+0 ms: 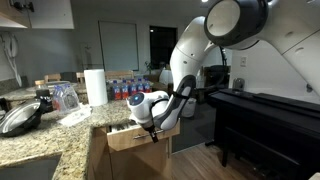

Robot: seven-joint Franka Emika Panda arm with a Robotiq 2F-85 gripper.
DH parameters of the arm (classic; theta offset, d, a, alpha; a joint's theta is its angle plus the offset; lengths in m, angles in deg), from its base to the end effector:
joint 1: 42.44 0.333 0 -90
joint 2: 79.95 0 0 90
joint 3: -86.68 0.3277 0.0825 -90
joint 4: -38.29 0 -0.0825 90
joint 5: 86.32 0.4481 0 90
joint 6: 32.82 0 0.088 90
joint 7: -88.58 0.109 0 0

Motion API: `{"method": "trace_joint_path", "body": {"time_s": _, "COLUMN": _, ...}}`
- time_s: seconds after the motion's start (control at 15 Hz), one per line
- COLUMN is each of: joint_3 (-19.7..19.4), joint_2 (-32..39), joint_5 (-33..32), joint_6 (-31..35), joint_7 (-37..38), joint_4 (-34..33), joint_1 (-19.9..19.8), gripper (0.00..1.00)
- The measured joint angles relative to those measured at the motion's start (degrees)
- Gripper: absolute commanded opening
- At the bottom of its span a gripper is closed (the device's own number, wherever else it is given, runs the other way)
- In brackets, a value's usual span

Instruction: Close the drawer

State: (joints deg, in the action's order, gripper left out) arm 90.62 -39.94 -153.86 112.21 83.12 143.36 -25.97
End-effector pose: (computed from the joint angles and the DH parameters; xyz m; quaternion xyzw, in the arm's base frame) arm 0.6359 0.2454 0.0997 0.7200 0.6256 0.0468 0.2967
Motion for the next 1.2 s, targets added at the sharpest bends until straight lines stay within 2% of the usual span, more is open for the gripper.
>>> {"method": "trace_joint_path", "body": {"time_s": 0.67, "joint_3": -0.52, "joint_2": 5.73, "joint_5": -17.6, "joint_6": 0.1, "joint_7": 18.18, "joint_4": -6.32, "joint_1": 1.25, "gripper": 1.0}}
{"method": "trace_joint_path", "body": {"time_s": 1.2, "joint_3": -0.37, "joint_2": 8.66, "joint_5": -24.75, "joint_6": -0.06, "joint_7": 23.86, "joint_4": -10.27, "joint_1": 1.18, "gripper": 1.0}}
